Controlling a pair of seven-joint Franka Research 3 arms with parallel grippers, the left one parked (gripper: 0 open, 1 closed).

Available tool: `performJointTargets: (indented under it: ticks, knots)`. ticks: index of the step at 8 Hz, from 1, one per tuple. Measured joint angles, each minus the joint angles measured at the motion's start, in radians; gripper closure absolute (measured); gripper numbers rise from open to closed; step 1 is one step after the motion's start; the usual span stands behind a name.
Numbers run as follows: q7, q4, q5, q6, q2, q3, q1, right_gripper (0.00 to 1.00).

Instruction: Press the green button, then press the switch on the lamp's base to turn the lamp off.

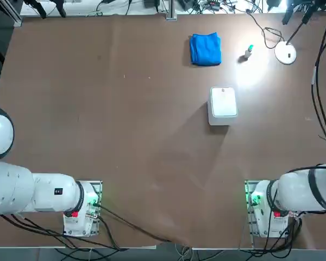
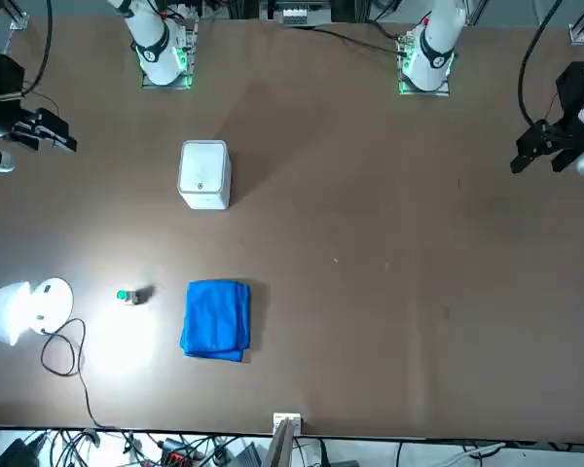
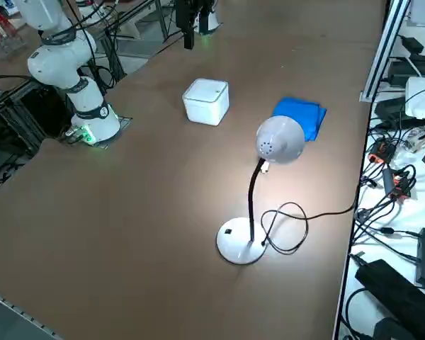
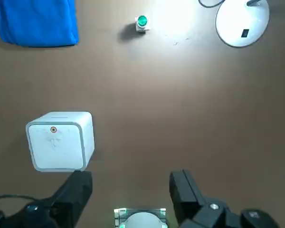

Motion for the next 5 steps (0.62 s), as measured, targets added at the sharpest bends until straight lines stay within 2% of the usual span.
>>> performJointTargets:
  ticks: [1, 5]
  knots:
    - [0.004, 0.000, 0.000, 0.000, 0.010, 0.002, 0.001, 0.04]
    - [0.008, 0.000, 0.000, 0.000, 0.037, -0.002, -0.002, 0.84]
